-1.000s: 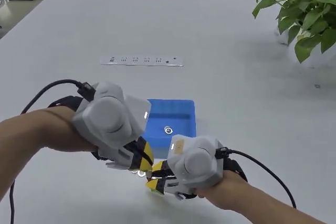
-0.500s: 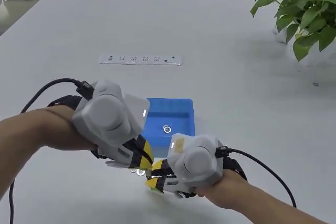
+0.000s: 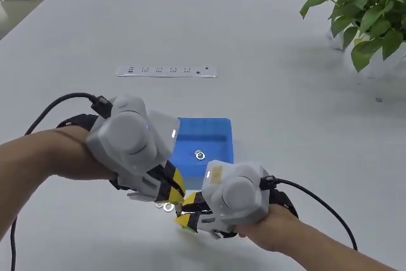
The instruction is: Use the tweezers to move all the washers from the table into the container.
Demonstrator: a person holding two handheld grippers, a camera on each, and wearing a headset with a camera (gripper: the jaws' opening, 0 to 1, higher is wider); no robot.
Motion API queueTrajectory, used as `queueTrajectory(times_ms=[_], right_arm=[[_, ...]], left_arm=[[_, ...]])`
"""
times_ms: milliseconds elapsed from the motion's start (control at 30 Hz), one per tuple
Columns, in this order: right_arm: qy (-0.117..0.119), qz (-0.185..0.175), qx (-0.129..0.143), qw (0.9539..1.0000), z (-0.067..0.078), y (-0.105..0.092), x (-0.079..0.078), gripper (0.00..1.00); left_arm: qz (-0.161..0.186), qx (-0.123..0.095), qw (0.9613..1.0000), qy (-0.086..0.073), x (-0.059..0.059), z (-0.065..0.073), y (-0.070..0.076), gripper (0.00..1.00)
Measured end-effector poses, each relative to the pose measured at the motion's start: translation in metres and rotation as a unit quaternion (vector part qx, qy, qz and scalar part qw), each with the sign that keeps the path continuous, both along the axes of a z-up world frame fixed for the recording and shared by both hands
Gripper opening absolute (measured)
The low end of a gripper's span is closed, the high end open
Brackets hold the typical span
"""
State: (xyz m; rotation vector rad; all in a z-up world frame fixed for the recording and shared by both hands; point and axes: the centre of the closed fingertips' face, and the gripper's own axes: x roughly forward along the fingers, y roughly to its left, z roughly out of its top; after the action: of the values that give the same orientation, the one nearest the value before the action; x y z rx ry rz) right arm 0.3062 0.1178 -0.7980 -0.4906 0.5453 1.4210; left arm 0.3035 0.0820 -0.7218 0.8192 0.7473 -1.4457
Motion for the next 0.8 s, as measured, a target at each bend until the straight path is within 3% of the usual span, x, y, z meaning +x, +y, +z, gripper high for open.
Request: queueTrajectory(times_ms=[67, 167, 800], right_arm=[[0.000, -0.001, 0.000, 1.0000, 0.0002, -0.0002, 0.0001, 0.12], [-0.001, -0.003, 0.004, 1.0000, 0.0023, 0.0005, 0.0004, 0.12], [0.005, -0.010, 0.004, 0.9999, 0.0030, 0.0019, 0.0002, 0.09]], left_arm=[[0.004, -0.005, 0.9999, 0.011, -0.0001, -0.0002, -0.0007, 0.05], [0.004, -0.008, 0.9999, 0.013, 0.0016, -0.0004, -0.0015, 0.05], [0.003, -0.003, 0.9999, 0.011, 0.0015, -0.0006, 0.0007, 0.05]])
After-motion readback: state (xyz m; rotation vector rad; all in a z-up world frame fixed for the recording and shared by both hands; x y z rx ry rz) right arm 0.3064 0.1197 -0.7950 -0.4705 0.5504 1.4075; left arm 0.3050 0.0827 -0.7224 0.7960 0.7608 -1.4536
